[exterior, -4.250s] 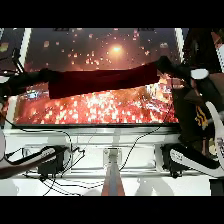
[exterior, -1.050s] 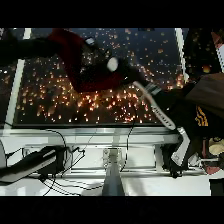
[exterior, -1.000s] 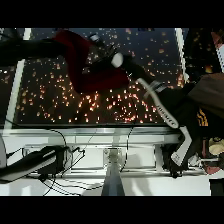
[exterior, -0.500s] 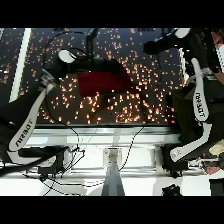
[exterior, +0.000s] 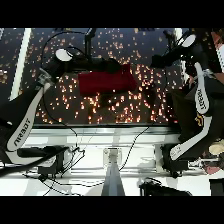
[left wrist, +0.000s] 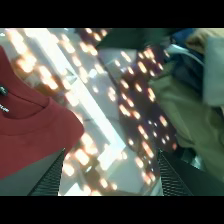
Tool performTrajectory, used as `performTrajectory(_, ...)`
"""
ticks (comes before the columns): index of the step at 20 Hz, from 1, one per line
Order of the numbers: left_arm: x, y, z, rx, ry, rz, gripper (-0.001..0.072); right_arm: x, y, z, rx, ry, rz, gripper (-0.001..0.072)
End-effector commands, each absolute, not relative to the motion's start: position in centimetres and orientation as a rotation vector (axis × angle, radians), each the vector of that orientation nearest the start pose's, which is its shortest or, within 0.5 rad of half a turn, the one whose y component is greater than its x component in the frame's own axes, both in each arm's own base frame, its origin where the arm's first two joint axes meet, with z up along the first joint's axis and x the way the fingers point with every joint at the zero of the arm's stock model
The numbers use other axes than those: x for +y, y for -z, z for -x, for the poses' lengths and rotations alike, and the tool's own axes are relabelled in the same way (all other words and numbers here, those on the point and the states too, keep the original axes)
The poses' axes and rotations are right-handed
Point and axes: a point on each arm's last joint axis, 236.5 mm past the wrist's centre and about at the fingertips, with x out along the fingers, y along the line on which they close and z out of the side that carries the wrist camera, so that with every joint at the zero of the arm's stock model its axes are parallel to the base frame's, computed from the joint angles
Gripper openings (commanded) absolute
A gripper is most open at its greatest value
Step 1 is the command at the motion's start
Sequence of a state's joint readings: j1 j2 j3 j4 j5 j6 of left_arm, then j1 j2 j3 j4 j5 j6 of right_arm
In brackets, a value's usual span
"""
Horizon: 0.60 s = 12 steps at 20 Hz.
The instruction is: Fold the clothes and pants, and hang the long-sleeved shirts on hangers.
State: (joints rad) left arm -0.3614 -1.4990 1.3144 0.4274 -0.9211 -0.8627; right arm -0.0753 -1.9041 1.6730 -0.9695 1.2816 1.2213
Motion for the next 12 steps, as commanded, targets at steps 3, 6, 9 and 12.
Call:
performTrajectory(3, -30.9, -13.6, -39.4, 0.769, 1.091, 0.309, 0.0658, 16.3, 9.9, -49.6, 1.385, -0.604, -0.632, 0.0698)
performTrajectory(6, -29.8, -14.3, -39.9, 0.747, 1.07, 0.309, 0.0657, 20.6, 10.9, -49.8, 1.359, -0.62, -0.575, 0.0688)
performTrajectory(9, -28.9, -14.6, -40.5, 0.736, 1.05, 0.315, 0.0658, 25.0, 11.7, -49.1, 1.362, -0.596, -0.525, 0.0482)
performTrajectory(12, -27.7, -15.0, -41.1, 0.722, 1.026, 0.321, 0.0657, 28.7, 12.6, -46.9, 1.365, -0.674, -0.334, 0.029)
